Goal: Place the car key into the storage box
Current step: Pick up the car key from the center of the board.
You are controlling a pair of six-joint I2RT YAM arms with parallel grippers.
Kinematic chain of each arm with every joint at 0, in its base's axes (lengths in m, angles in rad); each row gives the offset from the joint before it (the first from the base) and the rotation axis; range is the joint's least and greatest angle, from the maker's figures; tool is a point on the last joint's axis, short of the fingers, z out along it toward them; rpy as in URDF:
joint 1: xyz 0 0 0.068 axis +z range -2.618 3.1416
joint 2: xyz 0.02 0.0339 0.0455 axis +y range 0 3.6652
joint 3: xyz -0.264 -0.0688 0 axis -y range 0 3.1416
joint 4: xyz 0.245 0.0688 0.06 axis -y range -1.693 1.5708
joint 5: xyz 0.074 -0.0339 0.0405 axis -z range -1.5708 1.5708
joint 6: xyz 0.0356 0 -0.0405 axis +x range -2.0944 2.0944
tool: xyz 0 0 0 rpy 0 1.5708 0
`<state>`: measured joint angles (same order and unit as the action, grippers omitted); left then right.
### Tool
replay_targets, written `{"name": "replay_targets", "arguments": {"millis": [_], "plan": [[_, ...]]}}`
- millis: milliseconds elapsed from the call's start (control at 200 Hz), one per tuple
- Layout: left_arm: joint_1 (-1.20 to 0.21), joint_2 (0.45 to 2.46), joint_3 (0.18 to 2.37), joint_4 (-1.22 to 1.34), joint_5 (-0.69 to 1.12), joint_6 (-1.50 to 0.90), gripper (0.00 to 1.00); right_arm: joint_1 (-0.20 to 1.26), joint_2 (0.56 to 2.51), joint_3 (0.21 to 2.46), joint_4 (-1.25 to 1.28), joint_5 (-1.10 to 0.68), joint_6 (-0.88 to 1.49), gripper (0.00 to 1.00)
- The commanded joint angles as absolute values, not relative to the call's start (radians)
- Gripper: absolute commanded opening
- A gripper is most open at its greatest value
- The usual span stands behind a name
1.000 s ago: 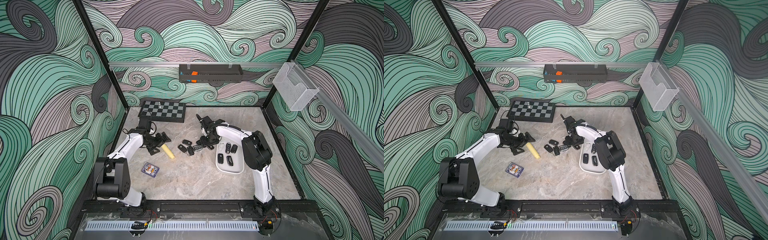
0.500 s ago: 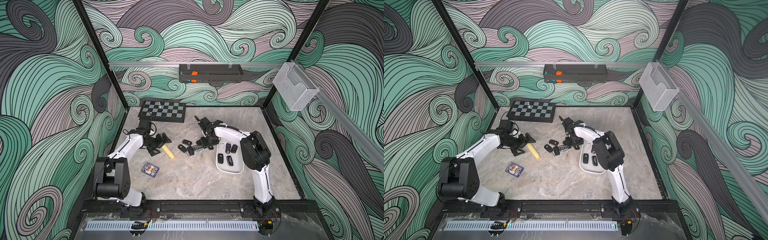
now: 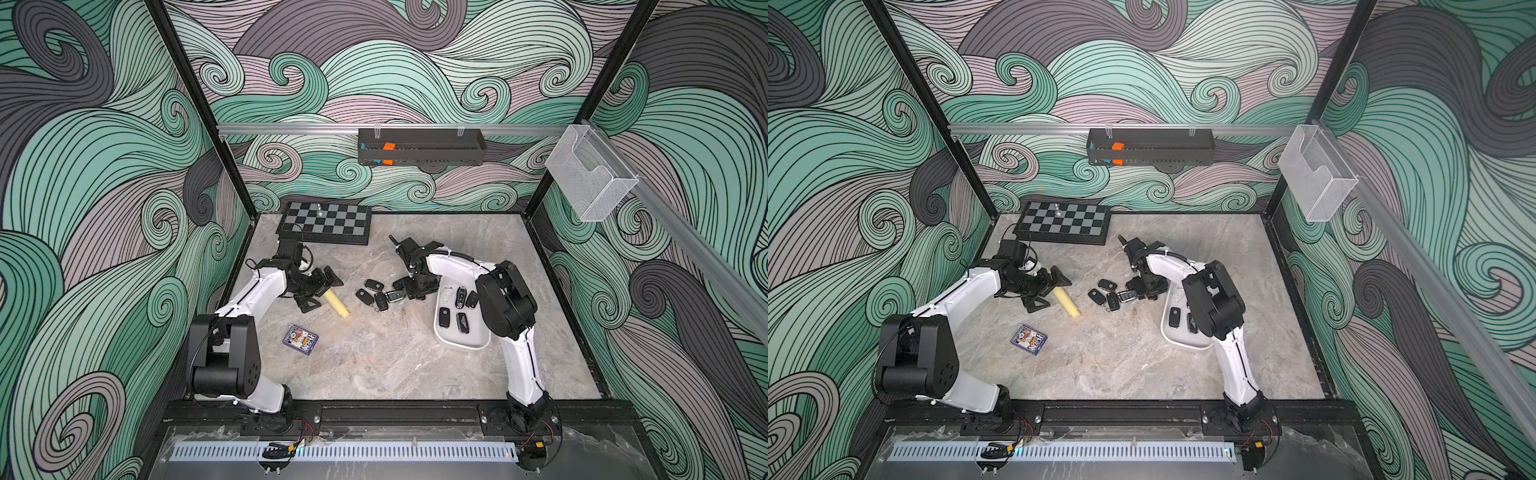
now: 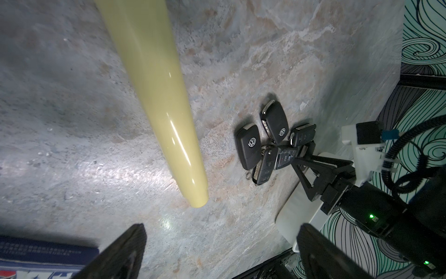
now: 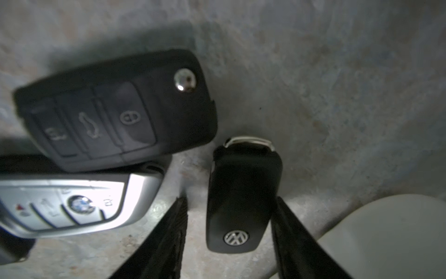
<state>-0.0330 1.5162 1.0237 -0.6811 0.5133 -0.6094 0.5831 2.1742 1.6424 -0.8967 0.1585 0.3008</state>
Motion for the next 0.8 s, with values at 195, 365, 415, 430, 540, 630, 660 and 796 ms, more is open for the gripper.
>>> {"name": "replay_targets", "arguments": {"millis": [195,365,415,430,540,630,660,796], "plan": [[-0.025,1.486,1.030,-0.710,0.522,-0.585,0.99,0.585,2.193,1.687,-0.919,0.097,0.337,0.26],[-0.025,1.502,1.031,-0.695,0.540,-0.583,0.98,0.585,2.141,1.718,-0.920,0.047,0.361,0.22],[-0.025,1.514,1.031,-0.686,0.555,-0.584,0.98,0.586,2.118,1.722,-0.920,0.042,0.373,0.21],[-0.025,1.516,1.031,-0.682,0.559,-0.586,0.98,0.585,2.110,1.721,-0.920,0.039,0.375,0.21],[-0.026,1.536,1.023,-0.641,0.584,-0.611,0.98,0.584,2.046,1.702,-0.920,0.041,0.391,0.21],[-0.030,1.550,1.017,-0.603,0.587,-0.635,0.98,0.584,1.980,1.667,-0.919,0.049,0.397,0.22],[-0.032,1.557,1.017,-0.593,0.589,-0.644,0.98,0.583,1.957,1.652,-0.919,0.052,0.399,0.22],[-0.051,1.588,1.034,-0.550,0.601,-0.678,0.98,0.577,1.840,1.571,-0.919,0.077,0.403,0.22]]}}
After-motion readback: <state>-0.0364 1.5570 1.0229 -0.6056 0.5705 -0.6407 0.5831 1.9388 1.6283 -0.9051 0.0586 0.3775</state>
